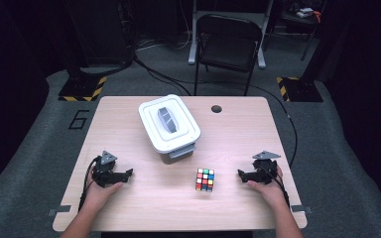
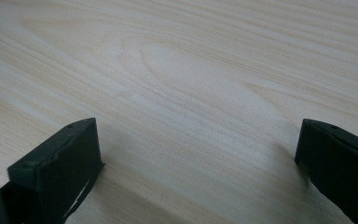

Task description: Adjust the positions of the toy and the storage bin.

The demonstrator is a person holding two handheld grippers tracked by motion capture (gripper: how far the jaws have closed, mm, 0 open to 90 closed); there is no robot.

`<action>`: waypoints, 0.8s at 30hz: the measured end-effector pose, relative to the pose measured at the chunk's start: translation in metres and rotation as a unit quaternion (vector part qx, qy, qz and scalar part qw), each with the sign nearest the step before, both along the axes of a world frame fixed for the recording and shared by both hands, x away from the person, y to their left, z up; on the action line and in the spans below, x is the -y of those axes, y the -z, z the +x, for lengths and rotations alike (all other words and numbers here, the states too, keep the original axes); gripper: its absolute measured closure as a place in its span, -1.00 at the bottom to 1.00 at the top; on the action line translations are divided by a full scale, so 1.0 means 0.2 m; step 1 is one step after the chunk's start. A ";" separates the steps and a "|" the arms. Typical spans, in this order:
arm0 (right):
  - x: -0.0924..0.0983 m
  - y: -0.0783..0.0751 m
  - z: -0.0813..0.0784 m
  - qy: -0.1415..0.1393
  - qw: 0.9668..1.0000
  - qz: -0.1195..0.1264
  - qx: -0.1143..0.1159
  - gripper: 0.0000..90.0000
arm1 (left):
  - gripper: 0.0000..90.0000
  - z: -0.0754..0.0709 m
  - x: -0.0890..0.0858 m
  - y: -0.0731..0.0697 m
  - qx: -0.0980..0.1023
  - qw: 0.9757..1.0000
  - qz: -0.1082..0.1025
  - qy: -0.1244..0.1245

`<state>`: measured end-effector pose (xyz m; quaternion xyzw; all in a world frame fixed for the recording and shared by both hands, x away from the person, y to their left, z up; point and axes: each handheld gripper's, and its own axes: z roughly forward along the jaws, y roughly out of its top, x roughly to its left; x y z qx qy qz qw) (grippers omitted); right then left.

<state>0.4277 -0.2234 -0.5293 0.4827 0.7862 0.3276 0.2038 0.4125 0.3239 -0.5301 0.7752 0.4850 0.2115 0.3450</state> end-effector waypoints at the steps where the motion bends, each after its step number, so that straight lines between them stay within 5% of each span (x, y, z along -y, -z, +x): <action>1: 0.00 0.00 0.00 0.001 1.000 0.000 0.000 -1.00 | -0.72 0.00 0.00 0.00 0.000 1.000 0.000 0.000; 24: -0.01 -0.02 -0.02 -0.006 1.000 0.006 0.011 -0.67 | -0.71 0.00 0.00 0.00 -0.001 1.000 0.000 -0.003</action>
